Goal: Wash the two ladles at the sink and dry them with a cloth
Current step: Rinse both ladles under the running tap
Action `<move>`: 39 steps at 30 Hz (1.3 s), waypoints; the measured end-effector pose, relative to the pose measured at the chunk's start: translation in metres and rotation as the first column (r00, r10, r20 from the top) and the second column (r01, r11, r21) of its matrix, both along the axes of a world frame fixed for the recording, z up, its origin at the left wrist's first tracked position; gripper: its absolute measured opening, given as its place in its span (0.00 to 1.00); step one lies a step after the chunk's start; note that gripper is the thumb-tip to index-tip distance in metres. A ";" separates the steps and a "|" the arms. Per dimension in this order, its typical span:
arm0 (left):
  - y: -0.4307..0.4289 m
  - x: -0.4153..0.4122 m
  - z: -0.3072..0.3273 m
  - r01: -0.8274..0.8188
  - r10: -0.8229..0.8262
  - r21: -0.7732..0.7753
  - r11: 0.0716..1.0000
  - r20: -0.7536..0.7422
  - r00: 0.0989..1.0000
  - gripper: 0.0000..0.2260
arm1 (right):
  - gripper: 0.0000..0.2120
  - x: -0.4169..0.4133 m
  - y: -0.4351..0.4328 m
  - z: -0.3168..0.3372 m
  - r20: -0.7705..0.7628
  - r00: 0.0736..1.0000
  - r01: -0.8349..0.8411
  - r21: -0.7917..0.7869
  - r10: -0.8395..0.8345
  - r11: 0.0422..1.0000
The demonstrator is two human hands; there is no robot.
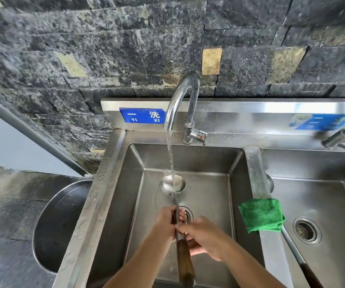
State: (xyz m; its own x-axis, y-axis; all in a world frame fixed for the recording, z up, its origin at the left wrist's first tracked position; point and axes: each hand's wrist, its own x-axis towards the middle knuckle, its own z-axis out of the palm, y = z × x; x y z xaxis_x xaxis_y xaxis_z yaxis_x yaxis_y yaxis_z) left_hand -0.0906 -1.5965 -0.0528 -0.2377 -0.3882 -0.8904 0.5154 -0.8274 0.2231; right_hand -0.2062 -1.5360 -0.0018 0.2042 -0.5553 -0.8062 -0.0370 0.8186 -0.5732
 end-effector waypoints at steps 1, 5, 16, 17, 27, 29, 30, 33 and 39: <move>0.003 -0.003 -0.001 -0.001 0.001 -0.001 1.000 -0.028 1.000 0.15 | 0.12 -0.001 0.001 0.002 -0.014 1.000 0.007 -0.009 -0.007 1.000; 0.010 -0.009 0.001 0.007 -0.004 0.027 1.000 -0.093 0.996 0.14 | 0.11 0.000 0.007 0.009 -0.111 0.994 0.007 -0.042 -0.012 0.999; 0.017 0.002 0.011 0.145 -0.133 -0.043 0.988 0.207 0.969 0.14 | 0.11 -0.009 0.000 0.020 -0.187 0.964 -0.204 -0.067 0.189 0.977; 0.016 0.006 0.010 0.131 -0.118 -0.043 0.990 0.226 0.967 0.14 | 0.11 -0.013 -0.008 0.019 -0.250 0.943 -0.250 -0.098 0.219 0.963; 0.000 0.058 0.012 0.639 -0.314 -0.032 0.768 0.851 0.421 0.08 | 0.10 -0.070 -0.145 0.025 -0.622 0.775 -0.156 -0.358 -0.111 0.921; -0.008 0.072 0.019 0.783 -0.337 0.102 0.613 0.931 0.142 0.10 | 0.10 -0.071 -0.165 0.026 -0.616 0.761 -0.089 -0.409 -0.202 0.908; -0.011 0.079 0.021 0.818 -0.321 0.166 0.550 0.947 0.024 0.11 | 0.10 -0.070 -0.172 0.025 -0.603 0.762 -0.056 -0.423 -0.235 0.904; -0.015 0.091 0.024 0.869 -0.240 0.217 0.444 0.964 -0.118 0.09 | 0.10 -0.063 -0.188 0.022 -0.558 0.790 0.007 -0.405 -0.253 0.914; -0.016 0.092 0.030 0.910 -0.105 0.193 0.367 0.980 -0.166 0.05 | 0.09 -0.041 -0.192 0.021 -0.500 0.772 0.179 -0.421 -0.392 0.889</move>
